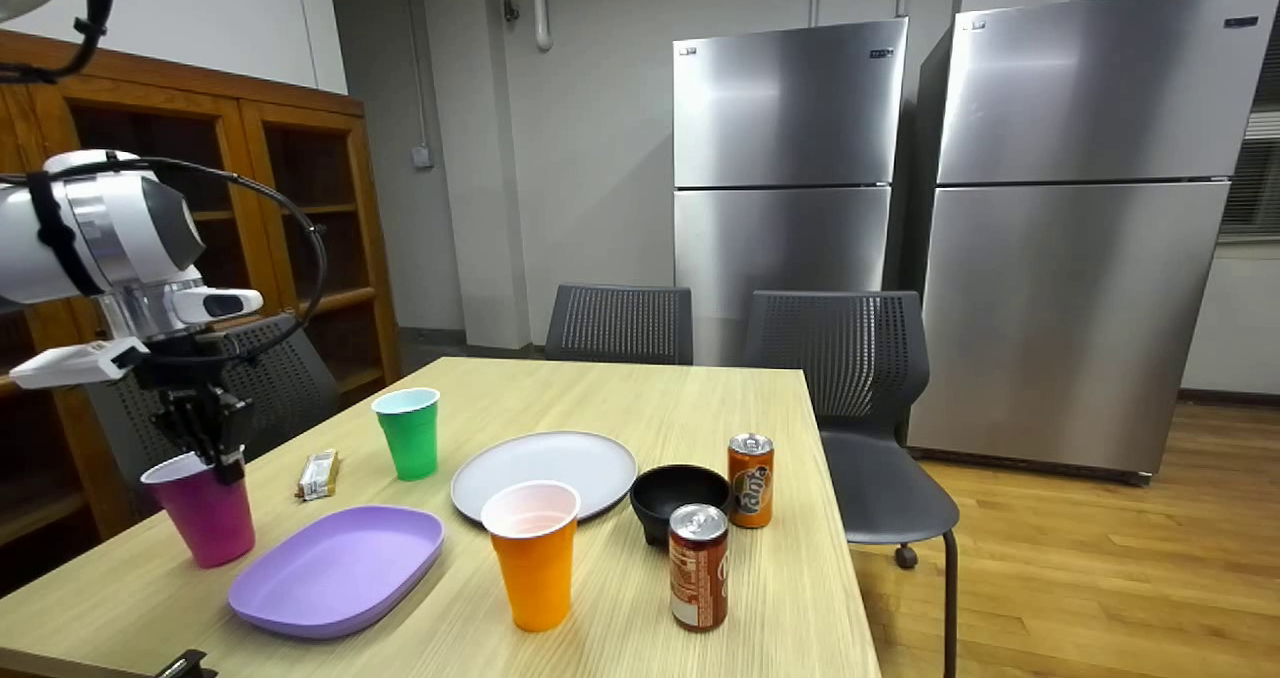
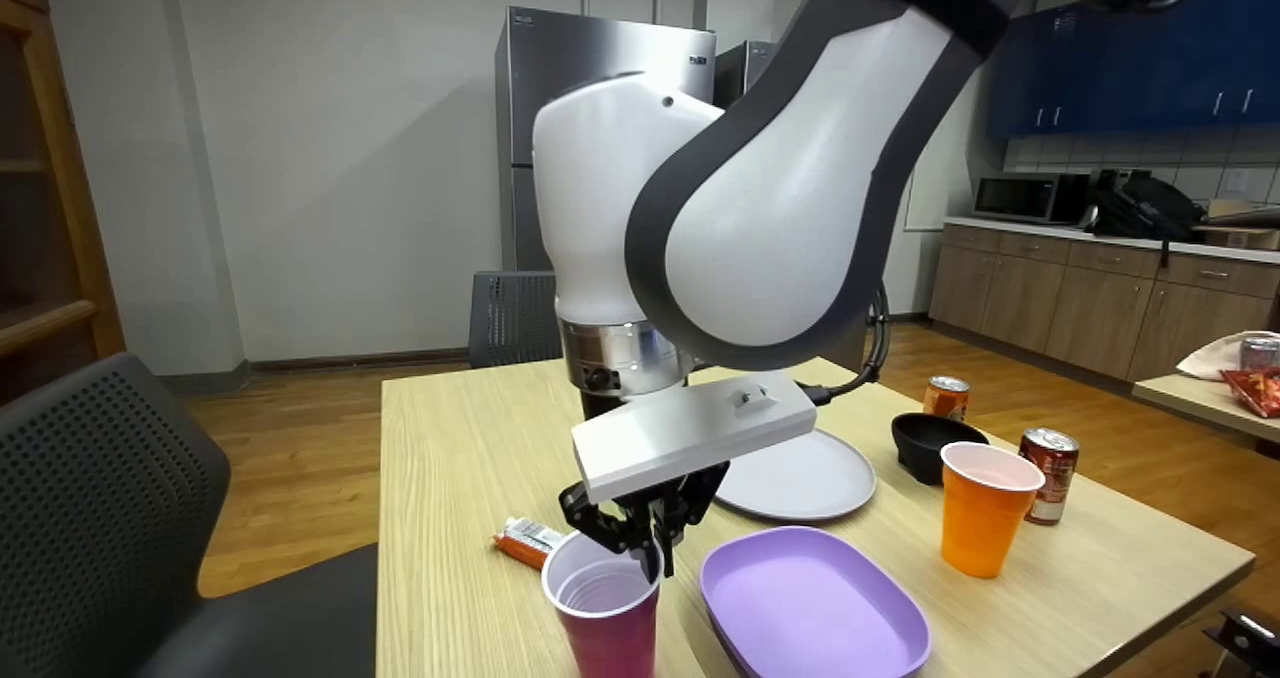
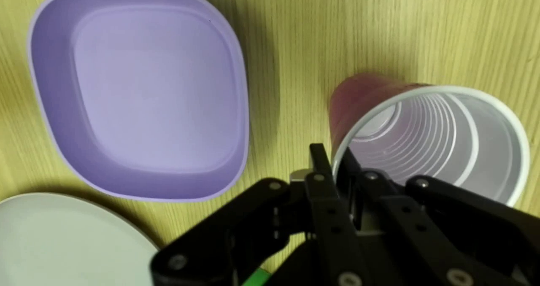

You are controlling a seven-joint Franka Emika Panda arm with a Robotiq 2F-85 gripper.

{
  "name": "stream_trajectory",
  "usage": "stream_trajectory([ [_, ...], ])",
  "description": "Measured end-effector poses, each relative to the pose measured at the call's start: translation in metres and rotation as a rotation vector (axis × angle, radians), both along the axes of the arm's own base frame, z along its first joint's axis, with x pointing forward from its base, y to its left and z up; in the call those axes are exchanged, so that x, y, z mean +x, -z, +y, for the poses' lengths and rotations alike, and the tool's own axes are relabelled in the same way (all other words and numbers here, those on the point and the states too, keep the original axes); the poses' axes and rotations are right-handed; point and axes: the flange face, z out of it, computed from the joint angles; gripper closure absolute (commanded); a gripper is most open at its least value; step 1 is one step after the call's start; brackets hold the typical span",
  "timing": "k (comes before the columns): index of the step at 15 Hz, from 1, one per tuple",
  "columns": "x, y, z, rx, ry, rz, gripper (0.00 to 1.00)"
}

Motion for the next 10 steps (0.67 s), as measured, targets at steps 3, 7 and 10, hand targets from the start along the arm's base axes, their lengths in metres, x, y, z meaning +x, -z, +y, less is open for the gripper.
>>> stream_trajectory([
  [3,0.002,-0.007,0.005,0.021,-0.006,-0.021,0.99],
  [7,0.004,-0.014,0.007,0.039,-0.009,-0.04,0.99],
  [10,0.007,-0.022,0.009,0.058,-0.005,-0.051,0.99],
])
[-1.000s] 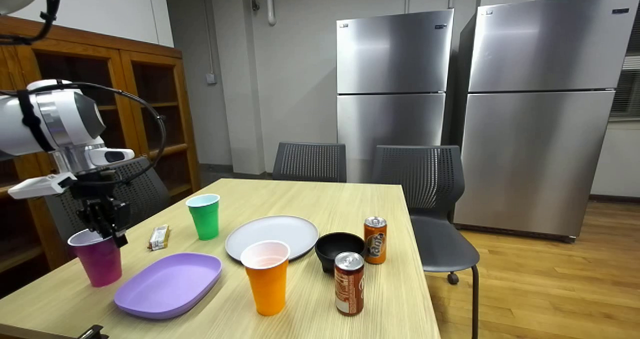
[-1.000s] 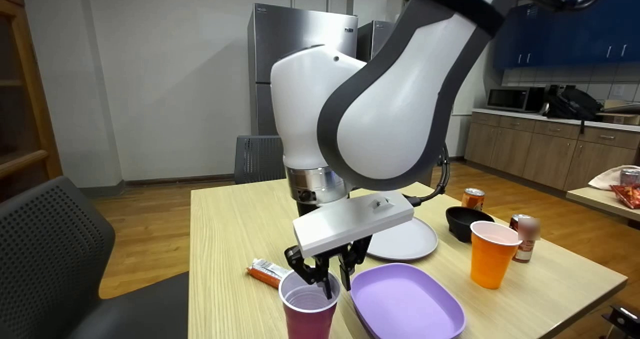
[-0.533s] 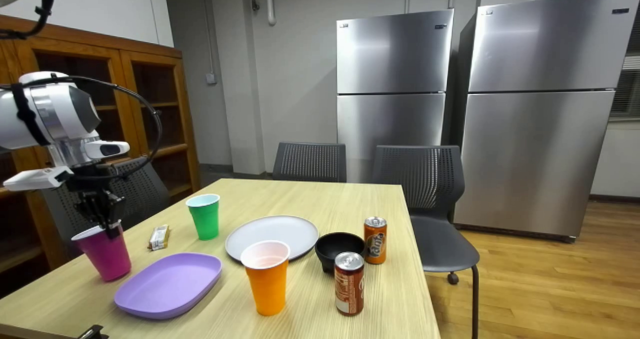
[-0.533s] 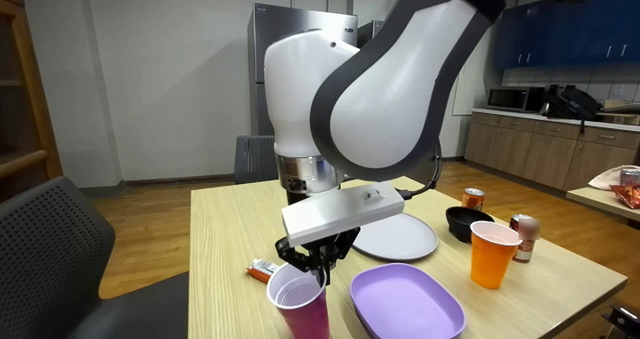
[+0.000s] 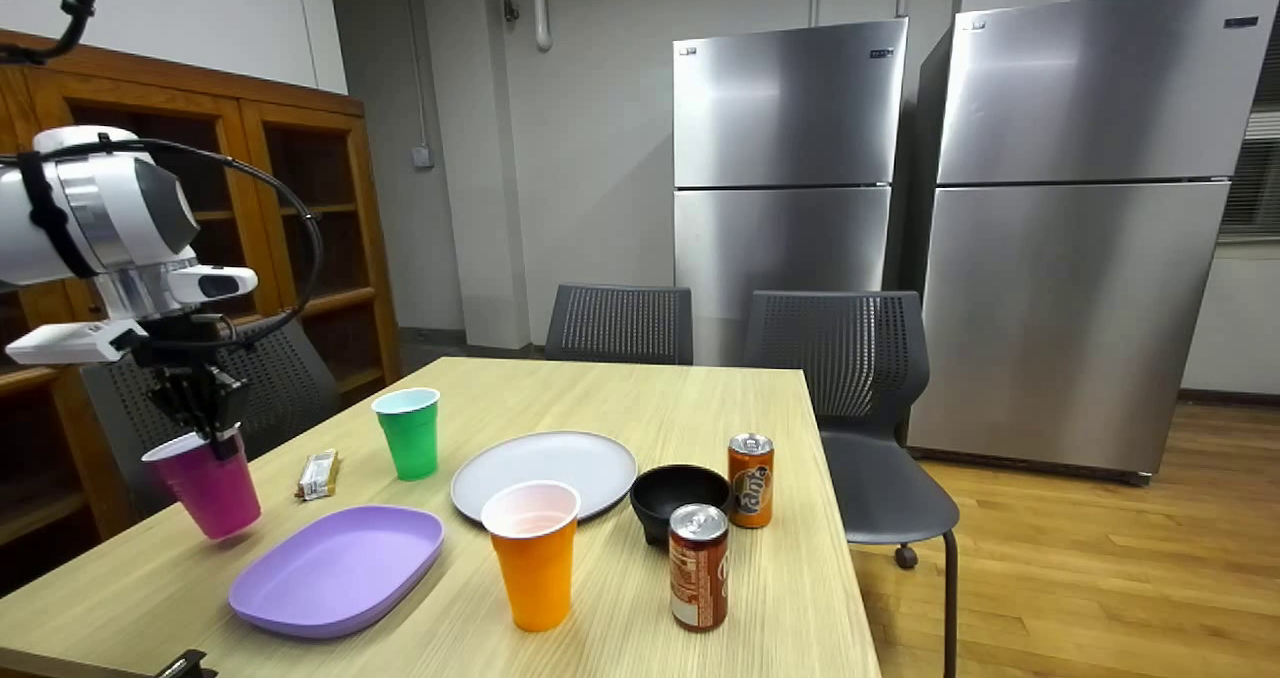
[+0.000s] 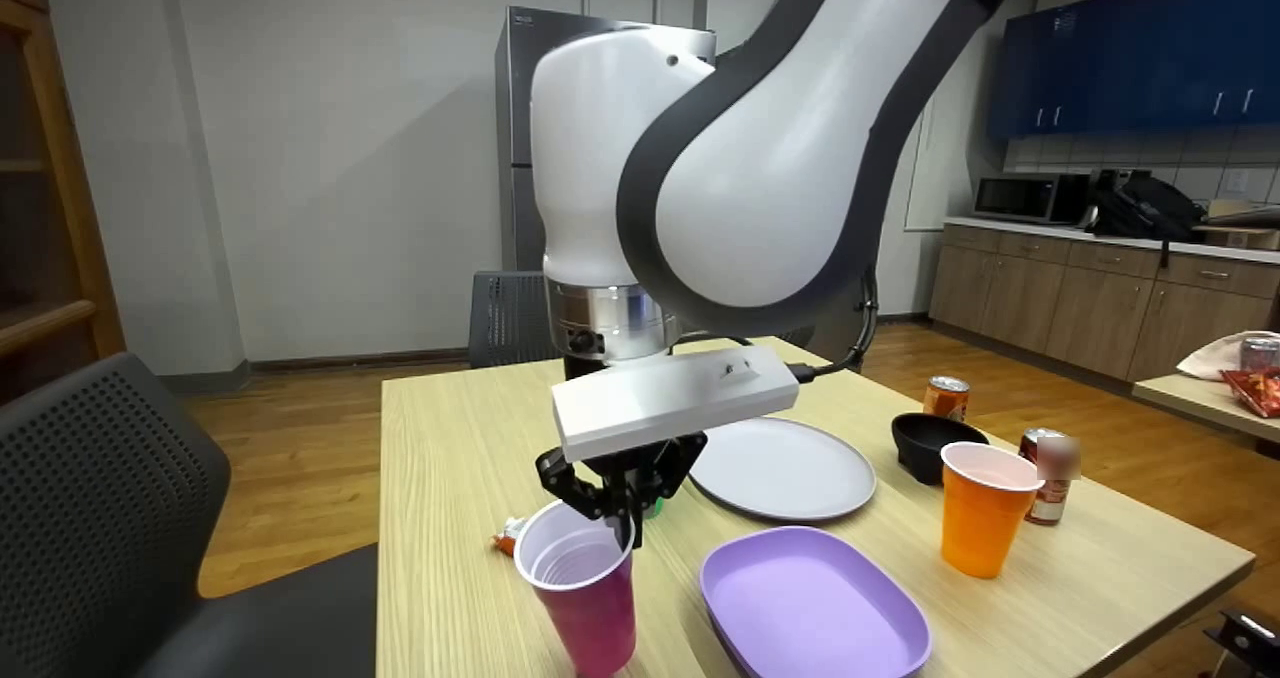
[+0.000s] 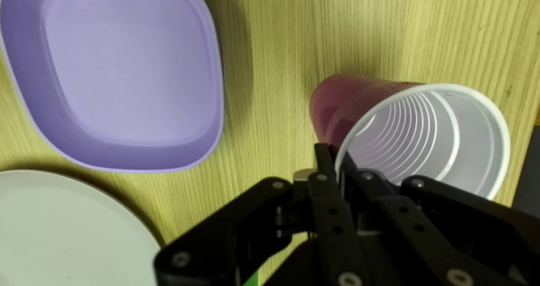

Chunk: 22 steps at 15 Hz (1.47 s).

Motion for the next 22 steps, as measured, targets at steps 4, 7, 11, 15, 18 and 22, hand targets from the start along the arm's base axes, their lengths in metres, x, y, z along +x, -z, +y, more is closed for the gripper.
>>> stream_trajectory([
  [4,0.008,-0.024,-0.005,0.029,0.011,-0.028,0.99],
  [7,0.019,-0.047,-0.019,0.051,0.048,-0.061,0.99],
  [11,0.033,-0.075,-0.047,0.076,0.116,-0.101,0.99],
  [15,0.042,-0.093,-0.079,0.085,0.188,-0.124,0.99],
  [18,0.047,-0.101,-0.106,0.08,0.242,-0.133,0.99],
  [22,0.053,-0.104,-0.145,0.058,0.323,-0.125,0.99],
])
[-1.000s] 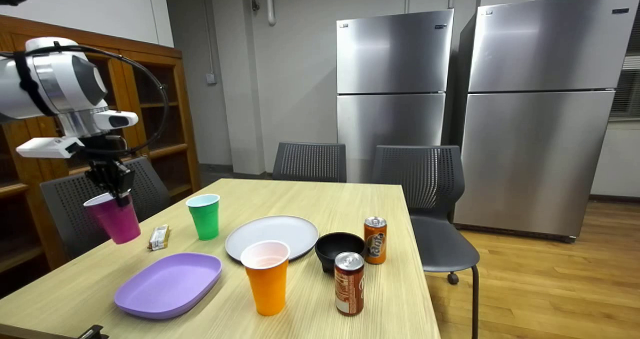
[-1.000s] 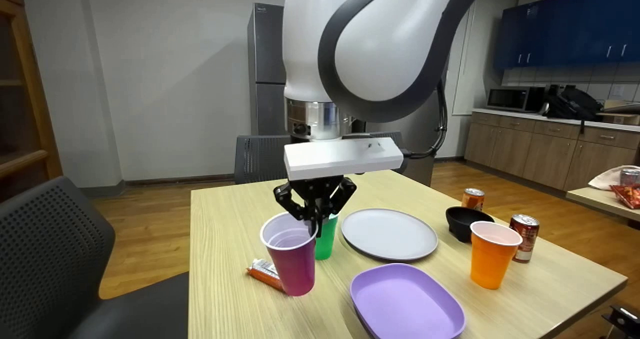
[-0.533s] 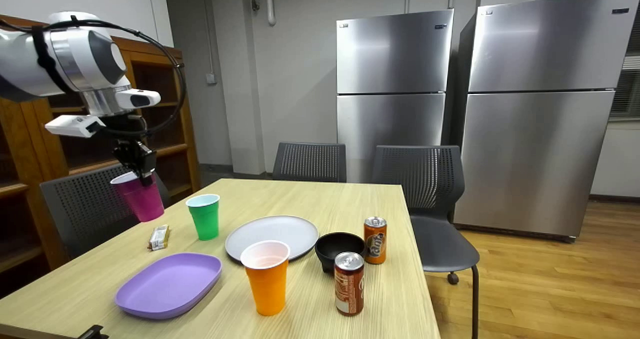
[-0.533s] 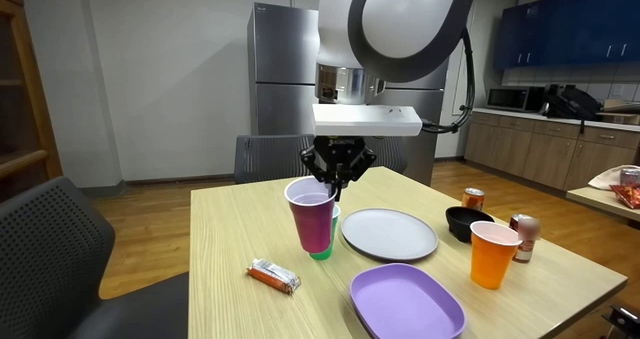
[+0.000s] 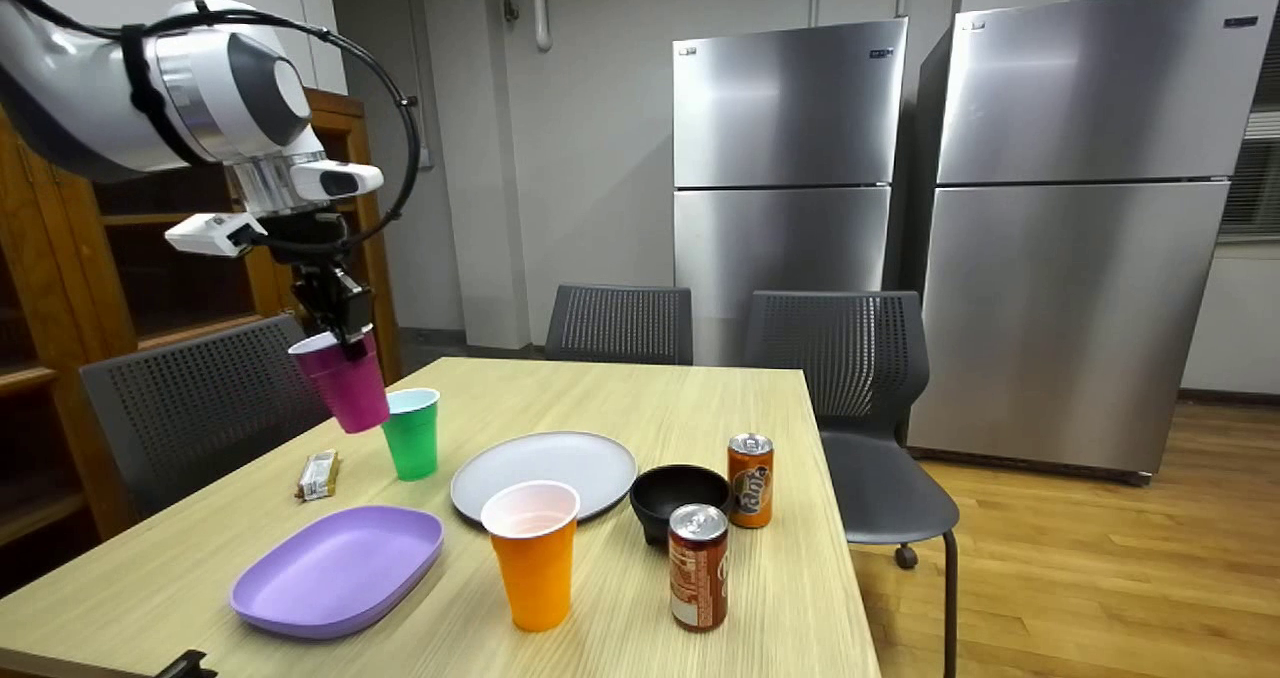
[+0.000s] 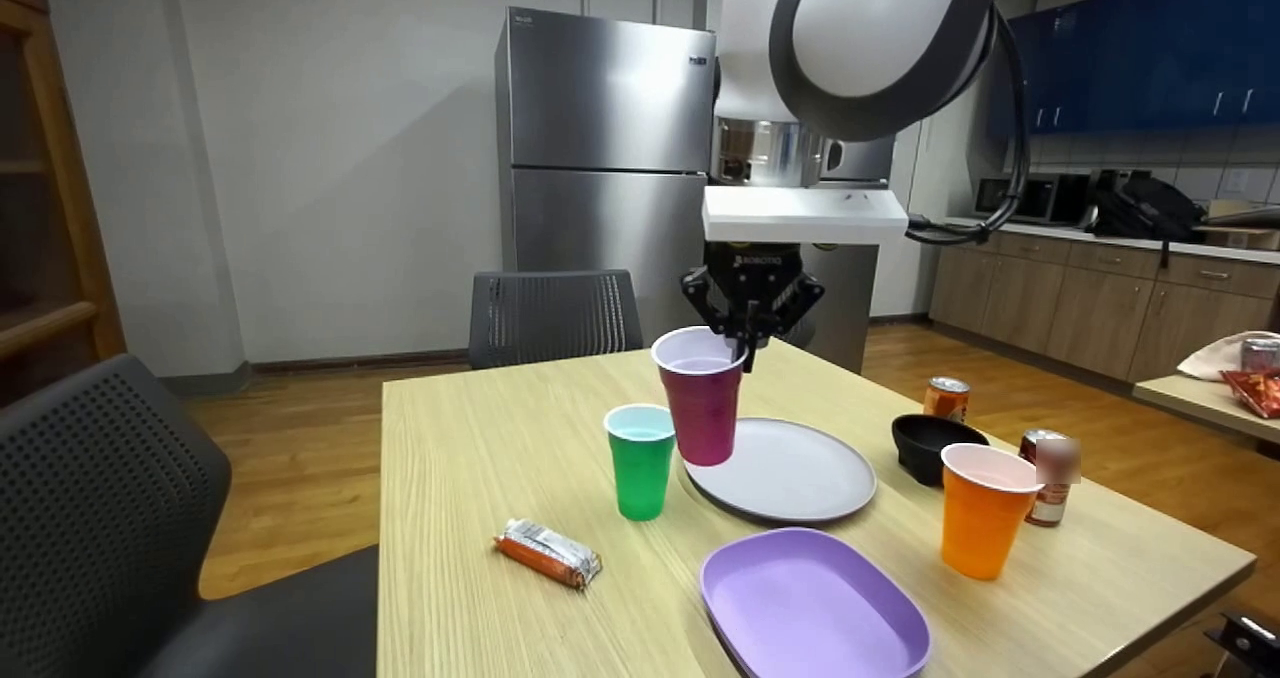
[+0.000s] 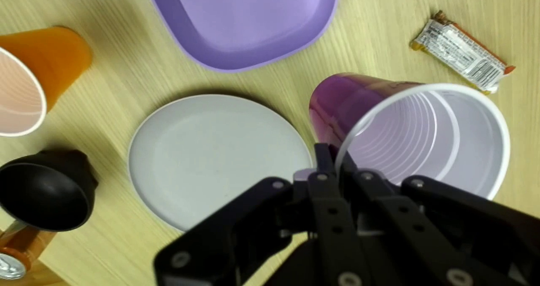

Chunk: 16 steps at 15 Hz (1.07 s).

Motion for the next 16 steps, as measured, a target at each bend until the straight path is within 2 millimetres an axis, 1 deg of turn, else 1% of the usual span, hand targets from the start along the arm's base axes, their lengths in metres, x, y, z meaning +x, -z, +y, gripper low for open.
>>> stream_trajectory([
  [4,0.003,0.003,-0.038,-0.016,0.085,0.026,0.99],
  [7,0.005,0.007,-0.062,-0.028,0.148,0.049,0.99],
  [12,0.005,0.015,-0.088,-0.047,0.226,0.069,0.99],
  [16,0.007,0.031,-0.104,-0.064,0.272,0.091,0.99],
])
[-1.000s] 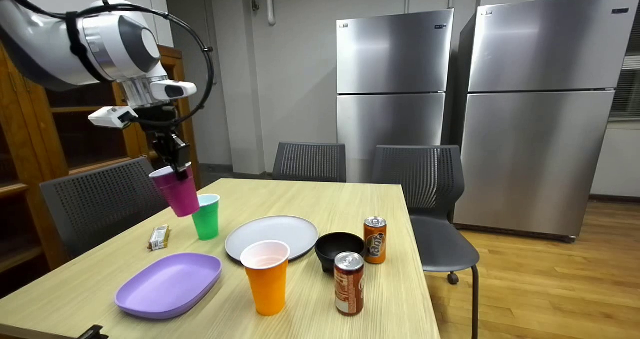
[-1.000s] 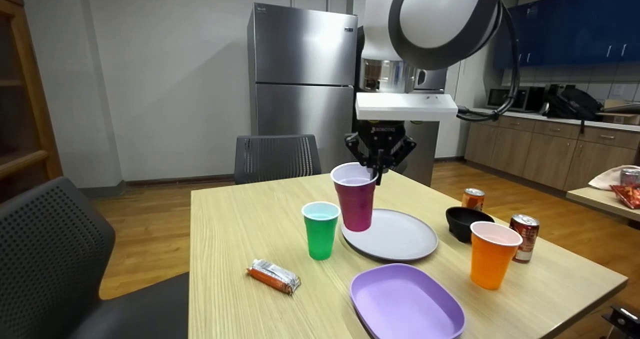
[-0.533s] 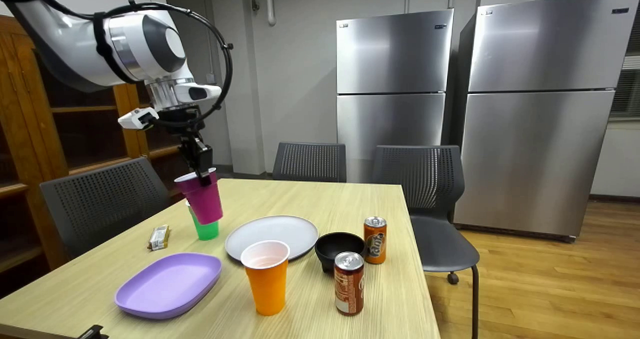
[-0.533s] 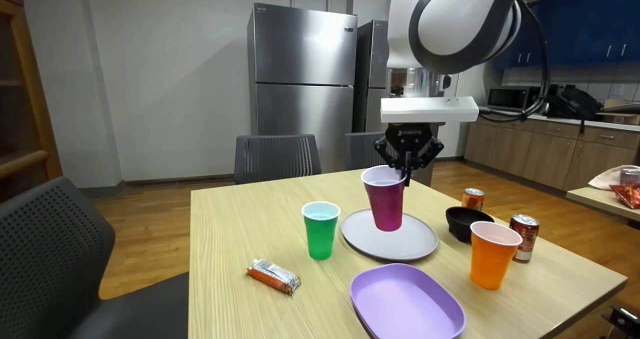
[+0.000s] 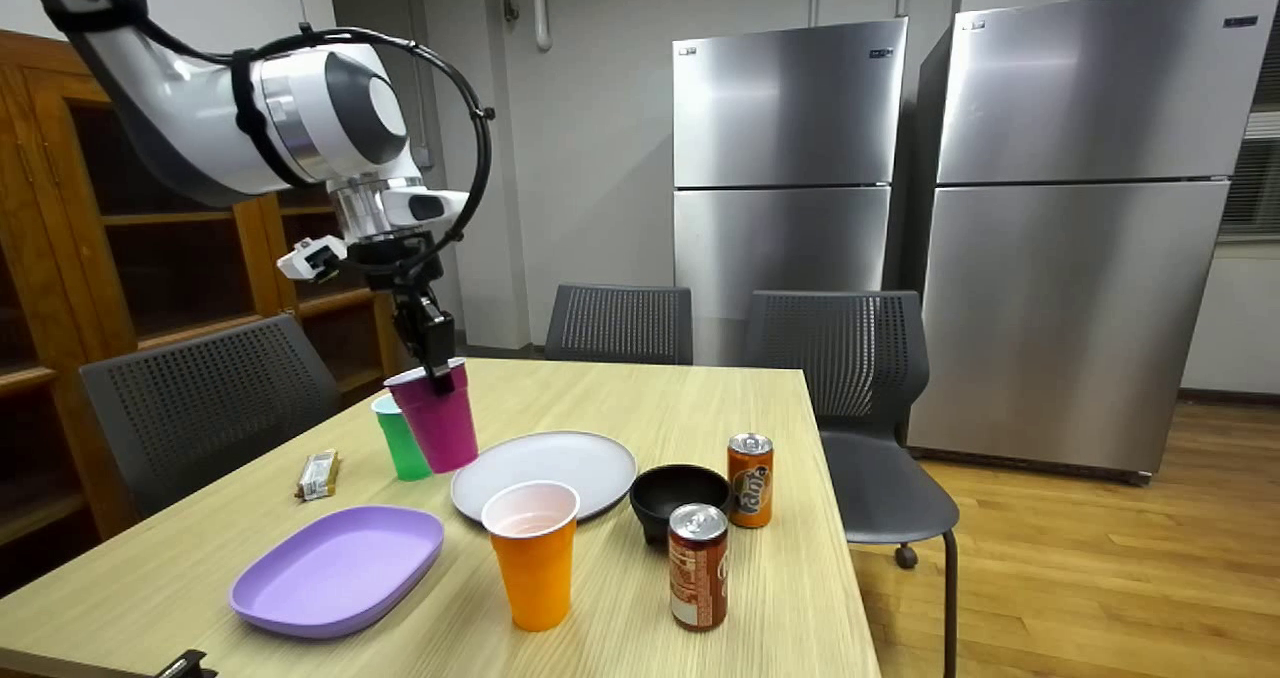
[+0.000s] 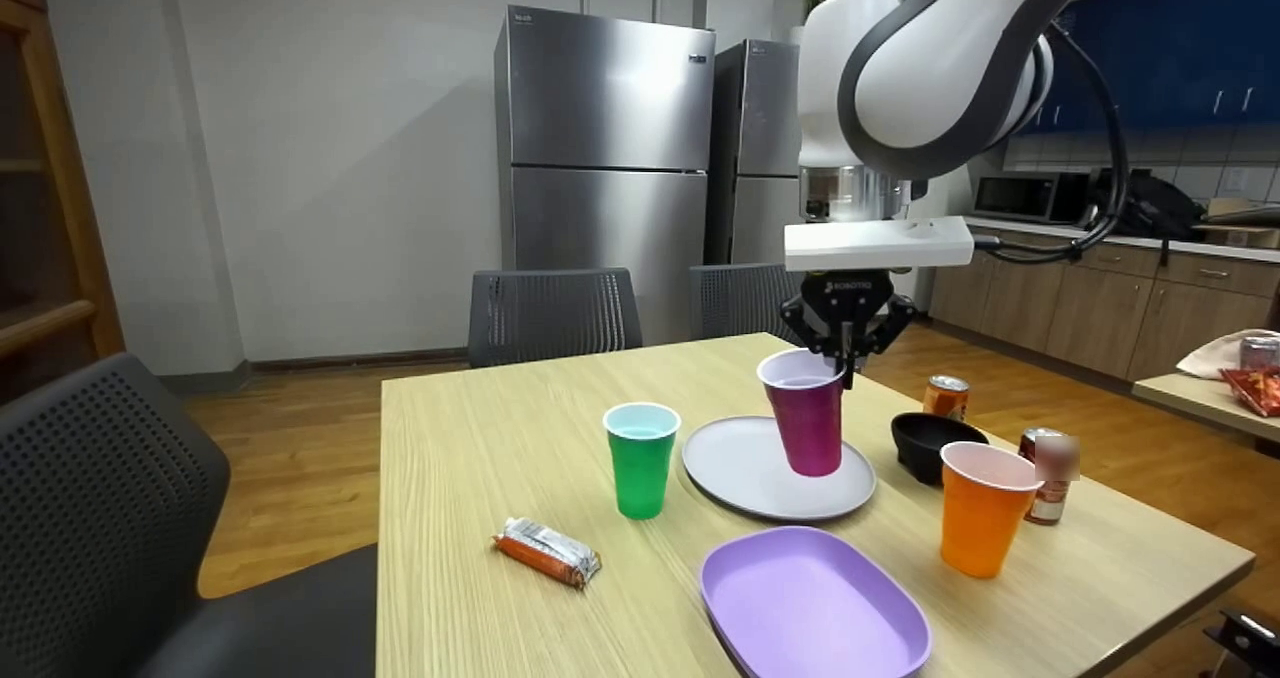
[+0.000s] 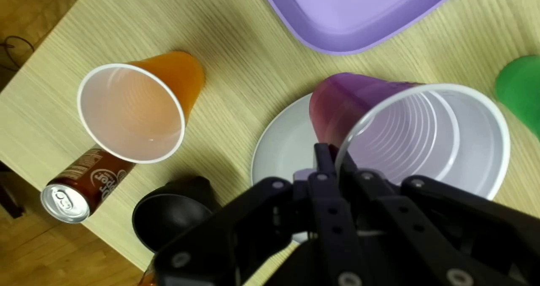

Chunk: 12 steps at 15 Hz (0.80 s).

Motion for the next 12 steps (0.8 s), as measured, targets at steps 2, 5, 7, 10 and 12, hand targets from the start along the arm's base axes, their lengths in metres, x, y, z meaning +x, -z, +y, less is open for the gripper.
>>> stream_trajectory([
  [2,0.002,0.008,-0.007,-0.002,0.025,0.012,0.99],
  [5,0.008,0.021,-0.016,-0.004,0.063,0.025,0.99],
  [7,0.015,0.028,-0.021,-0.005,0.083,0.028,0.99],
  [10,0.025,0.038,-0.03,-0.007,0.104,0.029,0.99],
  [12,0.032,0.045,-0.036,-0.009,0.116,0.029,0.99],
])
